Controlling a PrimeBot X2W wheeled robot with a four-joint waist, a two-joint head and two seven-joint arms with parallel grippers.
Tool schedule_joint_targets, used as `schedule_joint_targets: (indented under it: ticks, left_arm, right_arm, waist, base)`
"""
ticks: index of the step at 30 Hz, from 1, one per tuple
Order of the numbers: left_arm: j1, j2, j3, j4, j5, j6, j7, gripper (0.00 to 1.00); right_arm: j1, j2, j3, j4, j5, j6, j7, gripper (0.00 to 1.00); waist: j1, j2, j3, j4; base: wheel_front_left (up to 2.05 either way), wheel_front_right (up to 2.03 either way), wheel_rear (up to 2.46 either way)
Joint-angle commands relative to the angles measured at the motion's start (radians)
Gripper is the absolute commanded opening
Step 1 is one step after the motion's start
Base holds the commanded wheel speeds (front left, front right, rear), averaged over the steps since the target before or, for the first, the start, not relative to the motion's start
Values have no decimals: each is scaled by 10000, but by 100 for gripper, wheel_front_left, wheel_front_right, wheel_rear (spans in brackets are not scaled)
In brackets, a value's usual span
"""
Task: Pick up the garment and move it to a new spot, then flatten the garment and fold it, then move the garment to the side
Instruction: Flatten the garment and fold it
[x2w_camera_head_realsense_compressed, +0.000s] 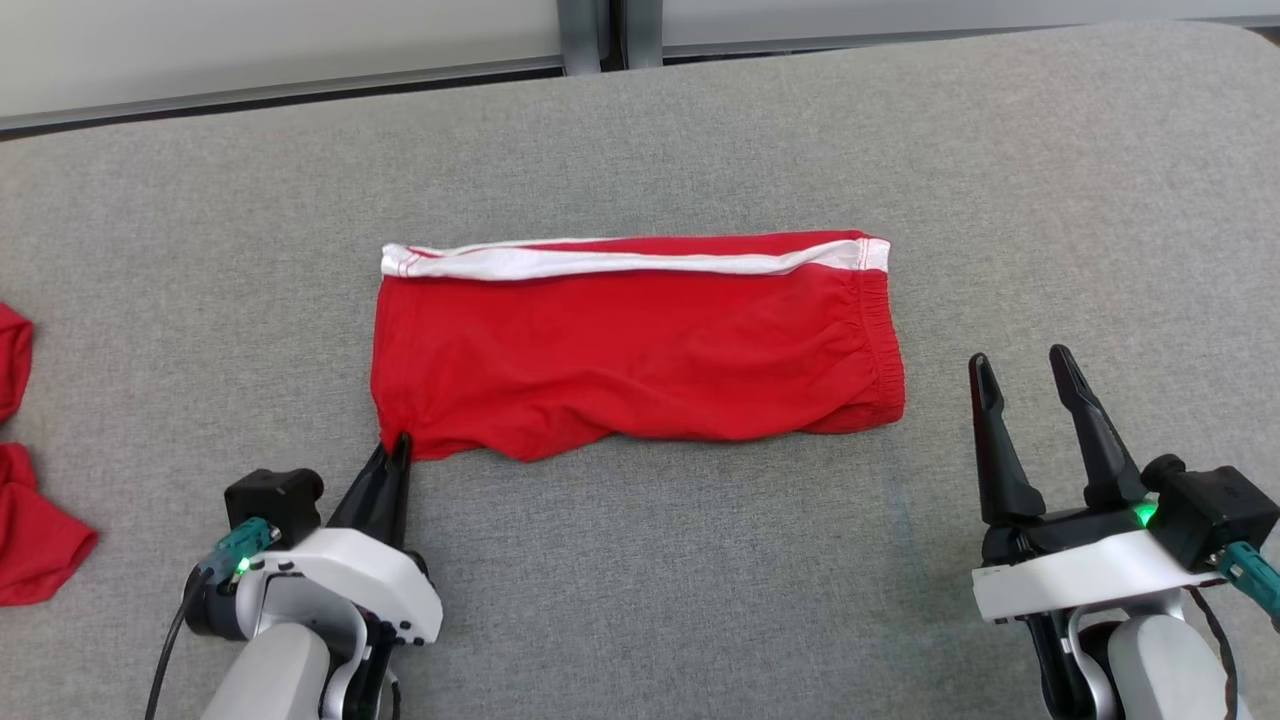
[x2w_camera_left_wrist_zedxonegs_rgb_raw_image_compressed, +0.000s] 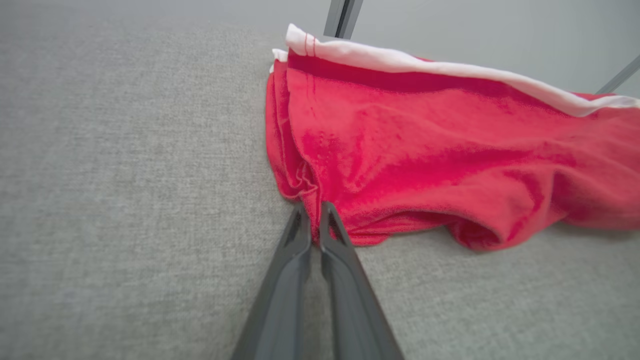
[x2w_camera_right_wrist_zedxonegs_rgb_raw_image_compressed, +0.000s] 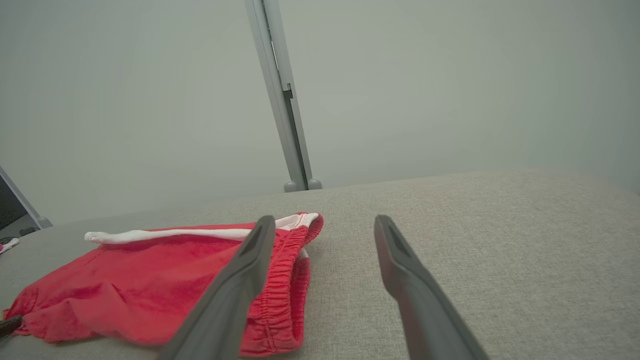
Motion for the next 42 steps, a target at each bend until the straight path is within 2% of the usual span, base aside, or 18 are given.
schedule_joint_targets:
  ticks: [1, 2, 10, 16, 21, 26, 42]
  left_arm:
    - [196, 122, 17, -41, 67, 123, 22, 66]
    - [310, 144, 13, -258, 117, 240, 26, 100]
    - [923, 195, 379, -2465, 855, 1308, -942, 100]
    - [1301, 258, 853, -4091, 1494, 1722, -1055, 100]
    - [1913, 424, 850, -4751, 1980, 1811, -1054, 100]
    - [2346, 556, 771, -4824, 2061, 1812, -1005, 100]
    - [2305, 622, 732, -4987, 1903, 1956, -864, 100]
  right_arm:
    - [79, -61, -39, -72, -65, -3, 48, 100]
    - [94, -74, -47, -109, -72, -3, 83, 100]
    - [265, -211, -127, -320, -293, -3, 442, 100]
    - [420, -369, -201, -581, -506, -3, 805, 100]
    - [621, -429, -281, -720, -583, -3, 1028, 100]
    - [827, -414, -382, -867, -697, -3, 1209, 100]
    - [835, -314, -472, -1127, -759, -3, 1341, 100]
  waist:
    - [0, -1, -42, 23]
    - [0, -1, -67, 27]
    - [0, -1, -368, 146]
    - [0, -1, -629, 320]
    - [0, -1, -936, 372]
    - [0, -1, -1040, 391]
    - [0, -1, -828, 473]
  base:
    - [0, 0, 0]
    - [0, 0, 0]
    - [0, 0, 0]
    - [0, 0, 0]
    - [0, 0, 0]
    - [0, 0, 0]
    - [0, 0, 0]
